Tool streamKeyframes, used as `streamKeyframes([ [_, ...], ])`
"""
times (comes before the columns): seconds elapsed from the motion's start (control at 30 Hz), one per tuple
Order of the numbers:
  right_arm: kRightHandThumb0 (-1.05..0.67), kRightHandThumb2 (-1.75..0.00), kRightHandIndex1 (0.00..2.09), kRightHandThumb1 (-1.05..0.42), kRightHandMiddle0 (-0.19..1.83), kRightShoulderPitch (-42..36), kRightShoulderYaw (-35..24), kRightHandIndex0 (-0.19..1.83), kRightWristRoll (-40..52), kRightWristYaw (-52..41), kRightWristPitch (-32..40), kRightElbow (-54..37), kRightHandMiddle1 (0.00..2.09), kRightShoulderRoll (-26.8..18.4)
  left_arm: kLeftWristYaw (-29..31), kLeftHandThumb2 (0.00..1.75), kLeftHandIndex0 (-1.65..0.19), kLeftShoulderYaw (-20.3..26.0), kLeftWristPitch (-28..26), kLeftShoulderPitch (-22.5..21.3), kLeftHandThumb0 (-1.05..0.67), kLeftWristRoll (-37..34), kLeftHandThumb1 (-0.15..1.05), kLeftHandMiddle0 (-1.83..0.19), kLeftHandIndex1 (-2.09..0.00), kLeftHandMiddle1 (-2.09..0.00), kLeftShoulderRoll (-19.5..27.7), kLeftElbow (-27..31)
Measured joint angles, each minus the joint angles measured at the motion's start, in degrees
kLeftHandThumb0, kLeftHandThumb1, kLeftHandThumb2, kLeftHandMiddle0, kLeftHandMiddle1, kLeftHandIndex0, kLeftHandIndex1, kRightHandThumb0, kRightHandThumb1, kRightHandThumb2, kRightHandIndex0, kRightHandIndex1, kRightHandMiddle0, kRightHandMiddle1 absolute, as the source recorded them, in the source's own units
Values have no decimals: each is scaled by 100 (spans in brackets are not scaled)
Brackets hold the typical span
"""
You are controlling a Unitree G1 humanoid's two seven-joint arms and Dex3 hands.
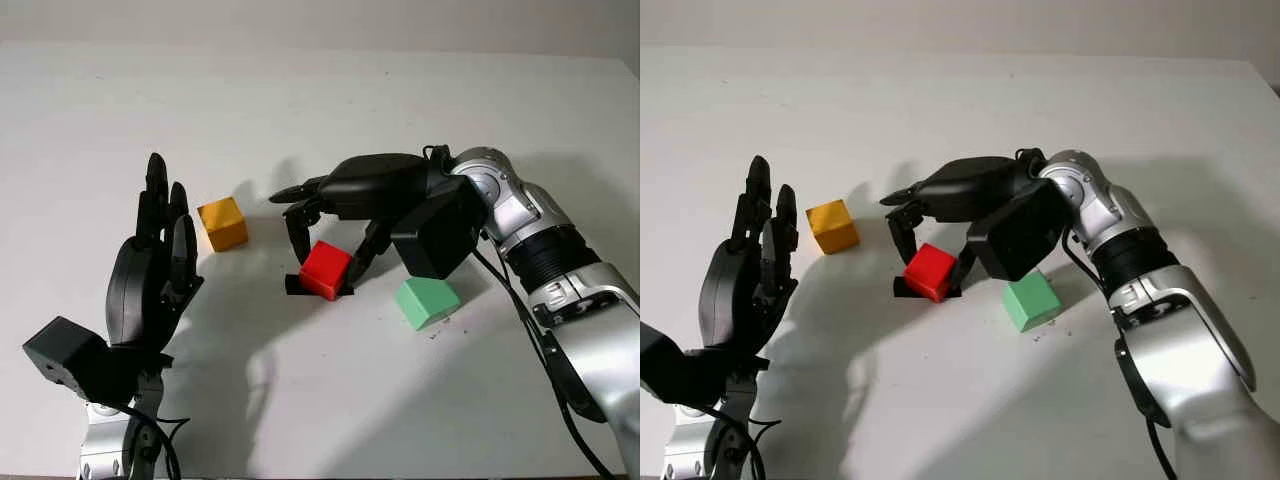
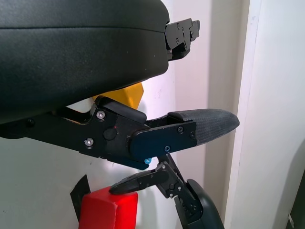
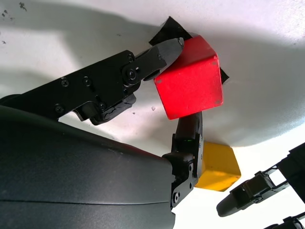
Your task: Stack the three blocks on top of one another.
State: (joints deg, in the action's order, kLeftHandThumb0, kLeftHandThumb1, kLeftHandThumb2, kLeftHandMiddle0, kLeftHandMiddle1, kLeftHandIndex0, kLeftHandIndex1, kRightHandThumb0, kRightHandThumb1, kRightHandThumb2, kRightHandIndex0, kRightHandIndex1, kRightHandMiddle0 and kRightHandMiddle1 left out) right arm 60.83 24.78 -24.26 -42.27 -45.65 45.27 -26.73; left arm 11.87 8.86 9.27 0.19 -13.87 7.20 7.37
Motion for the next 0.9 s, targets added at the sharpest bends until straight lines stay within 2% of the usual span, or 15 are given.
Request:
streamKeyframes([
  [0.13, -45, -5, 5, -91, 15, 0, 0, -6, -46, 49, 2, 7, 63, -36, 5, 60, 19, -1, -3, 0, -71, 12, 105, 19, 0, 0, -1, 0],
  [0.27, -50, -5, 4, -90, 14, 0, 0, -11, -210, 310, -231, 69, 39, -77, 5, 60, 19, -1, -5, 0, -71, 15, 105, 19, 0, 0, -4, 0],
  [0.6, -61, -5, 4, -89, 10, -2, 1, -17, -234, 284, -301, 34, 22, -157, 17, 60, 19, -1, -1, 0, -71, 34, 105, 19, 0, 0, -4, 0],
  [0.73, -71, -6, 3, -90, 3, -11, -1, -19, -119, 55, -293, -121, 16, -255, -4, 60, 19, -2, -4, 0, -71, 44, 105, 19, 0, 0, -8, 0],
  [0.9, -86, -10, 0, -102, -12, -158, -200, -19, 429, -296, 118, -583, 7, -390, 31, 61, 19, 5, 30, -1, -71, 43, 105, 19, 0, 0, -5, -10],
])
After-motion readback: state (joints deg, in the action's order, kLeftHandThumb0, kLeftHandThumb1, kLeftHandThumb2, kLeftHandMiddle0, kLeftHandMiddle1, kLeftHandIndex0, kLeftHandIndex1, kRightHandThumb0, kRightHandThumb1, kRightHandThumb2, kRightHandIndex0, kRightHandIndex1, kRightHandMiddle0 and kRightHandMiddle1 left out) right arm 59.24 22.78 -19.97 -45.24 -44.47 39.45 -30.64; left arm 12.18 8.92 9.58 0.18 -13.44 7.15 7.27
